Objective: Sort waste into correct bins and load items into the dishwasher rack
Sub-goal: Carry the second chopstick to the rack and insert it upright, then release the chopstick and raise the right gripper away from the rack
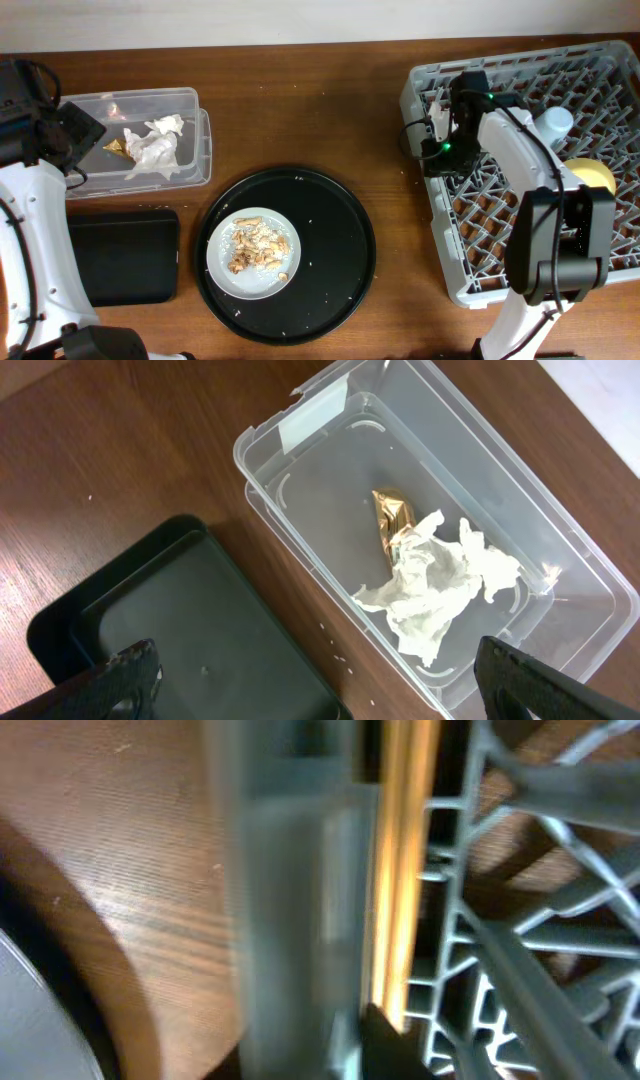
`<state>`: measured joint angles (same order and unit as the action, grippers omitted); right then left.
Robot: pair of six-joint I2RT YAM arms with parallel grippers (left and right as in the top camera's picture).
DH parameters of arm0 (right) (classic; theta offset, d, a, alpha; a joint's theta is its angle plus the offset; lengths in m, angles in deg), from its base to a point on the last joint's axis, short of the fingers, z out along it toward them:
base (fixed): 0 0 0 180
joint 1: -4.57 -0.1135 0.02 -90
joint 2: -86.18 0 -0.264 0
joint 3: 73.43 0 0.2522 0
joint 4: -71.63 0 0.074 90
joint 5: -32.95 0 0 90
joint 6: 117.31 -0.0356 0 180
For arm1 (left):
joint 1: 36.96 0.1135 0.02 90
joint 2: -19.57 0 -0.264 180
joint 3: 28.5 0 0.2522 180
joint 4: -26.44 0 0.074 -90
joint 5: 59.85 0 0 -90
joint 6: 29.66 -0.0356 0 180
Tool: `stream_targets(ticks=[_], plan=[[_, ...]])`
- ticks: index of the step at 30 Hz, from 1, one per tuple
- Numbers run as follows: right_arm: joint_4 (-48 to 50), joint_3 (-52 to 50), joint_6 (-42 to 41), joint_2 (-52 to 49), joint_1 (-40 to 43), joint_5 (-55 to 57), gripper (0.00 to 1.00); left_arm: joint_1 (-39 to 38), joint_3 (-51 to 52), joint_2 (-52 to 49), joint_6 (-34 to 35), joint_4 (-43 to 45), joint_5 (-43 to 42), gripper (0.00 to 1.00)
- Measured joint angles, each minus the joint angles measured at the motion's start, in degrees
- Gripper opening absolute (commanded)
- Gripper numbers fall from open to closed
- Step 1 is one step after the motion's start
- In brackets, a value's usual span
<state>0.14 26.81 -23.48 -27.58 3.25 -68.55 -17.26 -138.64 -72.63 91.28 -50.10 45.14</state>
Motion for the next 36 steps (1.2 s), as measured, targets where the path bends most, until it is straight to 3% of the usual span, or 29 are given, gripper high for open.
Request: stream_targets(ticks=[5,25,28,29,31,32,36], plan=[[2.05,-0.09,-2.62,0.0,-0.26,0.59,0.11,0.0,0.0,0.0,0.0,0.0,0.0,0.99],[5.99,0.35,-11.72,0.0,-1.84,4.15,0.16,0.0,0.0,0.0,0.0,0.0,0.0,0.99],[4.33,1.62,-12.66,-0.59,-1.84,4.11,0.23,0.0,0.0,0.0,0.0,0.0,0.0,0.99],[3.3,2.25,-13.07,-0.87,-1.84,3.93,0.3,0.0,0.0,0.0,0.0,0.0,0.0,0.99],[-0.48,5.38,-14.71,-0.98,-1.84,1.81,0.74,0.0,0.0,0.0,0.0,-0.02,0.0,0.99],[-2.34,7.69,-15.32,-0.98,-1.9,0.87,0.81,0.0,0.0,0.0,0.0,0.0,0.0,0.99],[-9.62,16.24,-15.85,-0.92,-2.14,-0.9,0.84,0.0,0.0,0.0,0.0,0.0,0.0,0.99]])
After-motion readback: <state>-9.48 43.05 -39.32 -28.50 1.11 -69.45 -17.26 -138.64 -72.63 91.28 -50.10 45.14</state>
